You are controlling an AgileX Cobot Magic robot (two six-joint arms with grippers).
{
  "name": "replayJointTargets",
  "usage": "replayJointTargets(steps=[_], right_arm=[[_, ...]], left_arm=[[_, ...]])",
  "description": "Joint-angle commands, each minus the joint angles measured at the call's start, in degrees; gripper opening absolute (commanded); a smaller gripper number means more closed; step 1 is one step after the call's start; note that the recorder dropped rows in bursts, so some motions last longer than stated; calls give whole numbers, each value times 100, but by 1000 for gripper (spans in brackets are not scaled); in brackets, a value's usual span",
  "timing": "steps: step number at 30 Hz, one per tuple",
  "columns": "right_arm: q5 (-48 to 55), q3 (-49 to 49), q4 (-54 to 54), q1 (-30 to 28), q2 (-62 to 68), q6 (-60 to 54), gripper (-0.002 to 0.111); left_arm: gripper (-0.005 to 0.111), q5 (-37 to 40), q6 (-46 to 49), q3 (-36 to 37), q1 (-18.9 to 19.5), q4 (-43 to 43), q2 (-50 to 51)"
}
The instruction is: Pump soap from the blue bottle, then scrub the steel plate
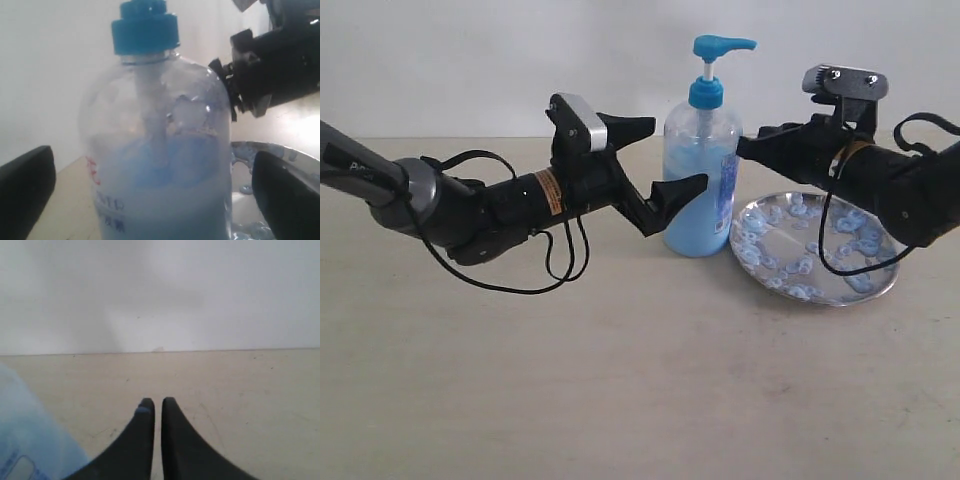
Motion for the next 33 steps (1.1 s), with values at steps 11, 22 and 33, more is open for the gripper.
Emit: replayJointTargets(steps=[11,22,33], right_arm=[[-1317,-52,-3080,9,238,1347,0],[-1191,-52,-2689,-2,238,676,0],[-287,-52,243,-252,-552,-1237,0]], left_arm=[[108,846,78,-478,-435,7,-16],[108,1254,51,-859,-435,-66,452],[5,1176,-50,-859,-435,-346,287]])
